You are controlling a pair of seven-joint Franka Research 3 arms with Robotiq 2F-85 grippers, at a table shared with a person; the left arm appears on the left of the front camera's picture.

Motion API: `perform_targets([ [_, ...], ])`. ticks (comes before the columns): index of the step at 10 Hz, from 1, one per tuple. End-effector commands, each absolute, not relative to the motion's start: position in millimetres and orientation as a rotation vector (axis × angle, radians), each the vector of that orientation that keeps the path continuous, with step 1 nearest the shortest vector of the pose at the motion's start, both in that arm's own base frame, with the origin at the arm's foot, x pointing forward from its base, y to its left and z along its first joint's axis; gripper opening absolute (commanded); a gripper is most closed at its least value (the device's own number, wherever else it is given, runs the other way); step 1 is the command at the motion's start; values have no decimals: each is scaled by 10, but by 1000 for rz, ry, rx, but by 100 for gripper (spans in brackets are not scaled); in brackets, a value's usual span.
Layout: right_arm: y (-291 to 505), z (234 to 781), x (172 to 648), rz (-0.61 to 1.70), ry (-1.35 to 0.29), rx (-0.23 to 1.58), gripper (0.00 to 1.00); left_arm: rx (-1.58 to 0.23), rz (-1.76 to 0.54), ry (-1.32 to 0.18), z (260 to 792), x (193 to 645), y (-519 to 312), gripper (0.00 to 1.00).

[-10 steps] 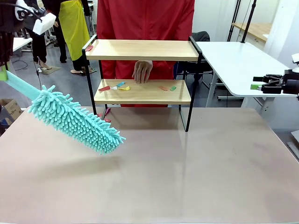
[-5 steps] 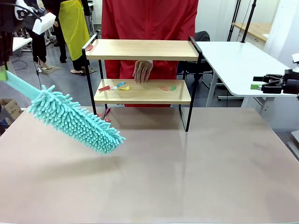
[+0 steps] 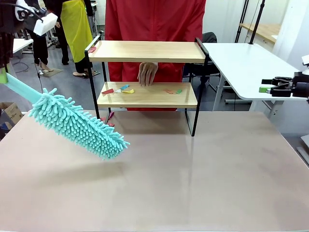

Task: Clean the shelf.
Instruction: Clean the specific section of the Shelf indicated by the human with the Duster.

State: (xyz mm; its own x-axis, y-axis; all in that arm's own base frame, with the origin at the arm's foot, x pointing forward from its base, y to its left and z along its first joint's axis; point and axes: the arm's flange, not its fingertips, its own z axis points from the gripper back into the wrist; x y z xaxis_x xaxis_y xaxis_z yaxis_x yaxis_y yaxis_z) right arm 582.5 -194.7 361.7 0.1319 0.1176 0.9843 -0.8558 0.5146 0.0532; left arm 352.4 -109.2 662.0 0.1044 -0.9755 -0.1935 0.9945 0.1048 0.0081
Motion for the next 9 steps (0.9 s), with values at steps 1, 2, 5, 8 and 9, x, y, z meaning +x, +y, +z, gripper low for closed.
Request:
perform_targets([
  [1, -1924, 3696, 5828, 796, -1228, 745, 100, 149, -1460, 153, 6620, 3524, -1092, 13],
  [2, -1924, 3696, 5828, 796, -1228, 745, 100, 46, -1451, 113, 6505, 3667, -1113, 13],
  [5, -1924, 3696, 5828, 796, -1228, 745, 100, -202, -1449, -47, 6270, 3827, -1276, 13],
  [8, -1924, 3696, 5828, 796, -1228, 745, 100, -370, -1357, -183, 6224, 3716, -1664, 13],
  [9, -1924, 3696, 5828, 796, -1228, 745, 100, -405, -1292, -224, 6251, 3642, -1779, 13],
])
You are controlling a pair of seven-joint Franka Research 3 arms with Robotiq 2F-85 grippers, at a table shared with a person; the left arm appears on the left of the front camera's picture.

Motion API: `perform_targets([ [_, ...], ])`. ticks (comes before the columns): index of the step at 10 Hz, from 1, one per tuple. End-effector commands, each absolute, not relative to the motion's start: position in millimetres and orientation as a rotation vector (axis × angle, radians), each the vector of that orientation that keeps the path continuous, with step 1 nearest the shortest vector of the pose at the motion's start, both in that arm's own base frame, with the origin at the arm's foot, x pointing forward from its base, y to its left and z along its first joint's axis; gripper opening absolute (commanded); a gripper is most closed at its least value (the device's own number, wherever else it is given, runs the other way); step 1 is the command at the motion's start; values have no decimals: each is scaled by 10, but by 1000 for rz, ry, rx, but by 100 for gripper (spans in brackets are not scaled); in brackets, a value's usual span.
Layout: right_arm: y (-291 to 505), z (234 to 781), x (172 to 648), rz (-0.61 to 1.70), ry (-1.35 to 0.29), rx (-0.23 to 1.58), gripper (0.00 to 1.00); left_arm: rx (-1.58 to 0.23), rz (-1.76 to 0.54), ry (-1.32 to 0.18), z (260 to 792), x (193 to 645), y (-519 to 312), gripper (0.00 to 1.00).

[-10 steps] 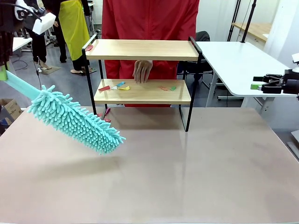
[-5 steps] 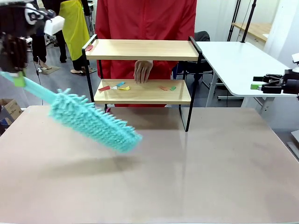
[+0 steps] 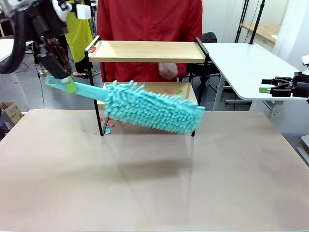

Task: Clean the shelf.
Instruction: Clean the specific section of the Shelf indicated by the human with the Duster.

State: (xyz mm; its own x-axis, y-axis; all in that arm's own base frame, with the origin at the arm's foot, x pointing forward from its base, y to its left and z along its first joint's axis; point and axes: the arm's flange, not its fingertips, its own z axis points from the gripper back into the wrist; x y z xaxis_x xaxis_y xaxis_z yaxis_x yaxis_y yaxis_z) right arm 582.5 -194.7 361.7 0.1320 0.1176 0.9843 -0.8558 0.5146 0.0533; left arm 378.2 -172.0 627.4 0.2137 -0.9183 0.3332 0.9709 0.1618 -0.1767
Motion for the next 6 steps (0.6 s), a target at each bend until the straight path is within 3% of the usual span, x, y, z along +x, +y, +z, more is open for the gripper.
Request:
perform_targets([
  [1, -1924, 3696, 5828, 796, -1228, 745, 100, -393, -1193, -235, 6283, 3595, -1870, 13],
  [6, -1924, 3696, 5828, 796, -1228, 745, 100, -301, -807, -274, 6399, 3527, -2470, 13],
])
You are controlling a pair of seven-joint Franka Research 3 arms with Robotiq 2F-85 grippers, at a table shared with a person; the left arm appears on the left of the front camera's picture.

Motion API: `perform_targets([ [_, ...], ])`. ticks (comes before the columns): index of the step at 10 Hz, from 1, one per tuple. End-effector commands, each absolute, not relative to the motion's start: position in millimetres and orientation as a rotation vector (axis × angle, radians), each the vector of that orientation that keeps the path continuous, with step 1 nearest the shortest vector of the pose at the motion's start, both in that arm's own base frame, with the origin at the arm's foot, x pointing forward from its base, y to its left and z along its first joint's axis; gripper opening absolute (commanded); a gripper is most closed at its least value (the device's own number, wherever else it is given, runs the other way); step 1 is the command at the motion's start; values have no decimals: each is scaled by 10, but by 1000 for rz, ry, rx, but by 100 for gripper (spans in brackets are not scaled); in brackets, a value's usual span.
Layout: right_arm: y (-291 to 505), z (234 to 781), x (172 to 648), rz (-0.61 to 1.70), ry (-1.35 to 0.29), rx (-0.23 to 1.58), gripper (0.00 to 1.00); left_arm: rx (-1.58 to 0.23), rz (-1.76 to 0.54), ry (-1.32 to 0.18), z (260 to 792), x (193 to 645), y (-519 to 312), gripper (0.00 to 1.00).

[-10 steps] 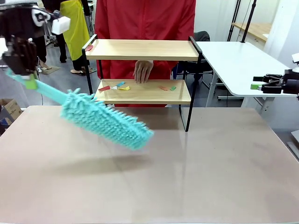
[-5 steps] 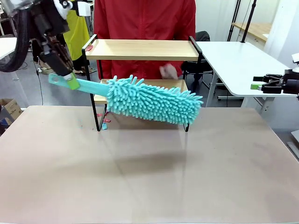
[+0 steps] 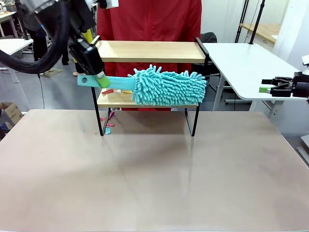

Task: Clean the shelf.
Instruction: Clean the specific section of the Shelf indicated by the human with the Duster.

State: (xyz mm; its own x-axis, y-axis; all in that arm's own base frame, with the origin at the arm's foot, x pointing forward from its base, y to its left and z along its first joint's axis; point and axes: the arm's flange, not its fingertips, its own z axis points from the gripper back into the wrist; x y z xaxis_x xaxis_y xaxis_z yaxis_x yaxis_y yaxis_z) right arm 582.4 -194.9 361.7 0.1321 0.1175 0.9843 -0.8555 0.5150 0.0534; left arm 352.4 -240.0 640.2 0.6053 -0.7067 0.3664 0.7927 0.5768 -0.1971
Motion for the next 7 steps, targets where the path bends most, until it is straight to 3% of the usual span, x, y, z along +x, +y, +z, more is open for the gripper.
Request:
perform_targets([
  [1, -1924, 3696, 5828, 796, -1228, 745, 100, -274, -748, -285, 6422, 3537, -2580, 13],
  [3, -1924, 3696, 5828, 796, -1228, 745, 100, -229, -623, -293, 6405, 3594, -2767, 13],
  [7, -1924, 3696, 5828, 796, -1228, 745, 100, -167, -445, -451, 6285, 3710, -3351, 13],
])
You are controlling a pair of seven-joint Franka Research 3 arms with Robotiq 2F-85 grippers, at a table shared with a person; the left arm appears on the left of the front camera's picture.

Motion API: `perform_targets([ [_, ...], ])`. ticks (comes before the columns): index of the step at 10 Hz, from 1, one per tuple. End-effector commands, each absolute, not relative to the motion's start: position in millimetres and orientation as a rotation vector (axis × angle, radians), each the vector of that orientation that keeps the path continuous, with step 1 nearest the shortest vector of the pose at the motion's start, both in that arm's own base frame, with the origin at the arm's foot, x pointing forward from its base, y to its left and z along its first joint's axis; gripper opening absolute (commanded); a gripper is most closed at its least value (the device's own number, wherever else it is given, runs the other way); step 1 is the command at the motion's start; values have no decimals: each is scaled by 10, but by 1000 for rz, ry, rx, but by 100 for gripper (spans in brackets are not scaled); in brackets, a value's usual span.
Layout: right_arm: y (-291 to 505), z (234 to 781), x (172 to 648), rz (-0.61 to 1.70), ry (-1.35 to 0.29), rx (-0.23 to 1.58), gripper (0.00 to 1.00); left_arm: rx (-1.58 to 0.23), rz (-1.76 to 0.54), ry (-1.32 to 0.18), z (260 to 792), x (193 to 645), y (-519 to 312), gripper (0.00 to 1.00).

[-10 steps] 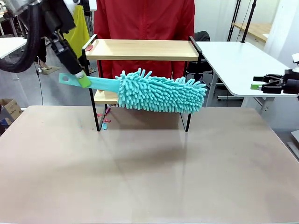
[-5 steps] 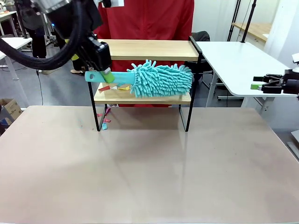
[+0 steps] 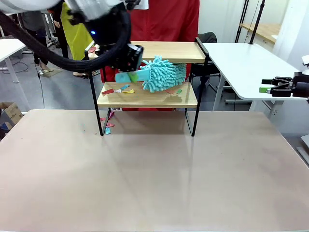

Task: Clean the shelf.
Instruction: Clean the specific section of the Shelf indicated by the human with the Duster.

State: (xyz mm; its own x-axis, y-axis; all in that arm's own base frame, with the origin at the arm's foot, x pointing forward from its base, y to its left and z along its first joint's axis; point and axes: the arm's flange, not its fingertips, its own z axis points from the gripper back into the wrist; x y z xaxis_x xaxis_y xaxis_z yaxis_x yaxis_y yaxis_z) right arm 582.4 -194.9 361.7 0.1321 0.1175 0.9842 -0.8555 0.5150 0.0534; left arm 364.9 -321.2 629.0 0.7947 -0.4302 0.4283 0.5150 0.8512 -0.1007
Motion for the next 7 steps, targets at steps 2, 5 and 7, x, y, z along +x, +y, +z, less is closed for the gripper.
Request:
perform_targets([
  [2, -1924, 3696, 5828, 796, -1228, 745, 100, -171, -374, -496, 6211, 3800, -3597, 13],
  [5, -1924, 3696, 5828, 796, -1228, 745, 100, -162, -329, -509, 6098, 3885, -3984, 13],
  [7, -1924, 3696, 5828, 796, -1228, 745, 100, -182, -310, -518, 6123, 3885, -4154, 13],
])
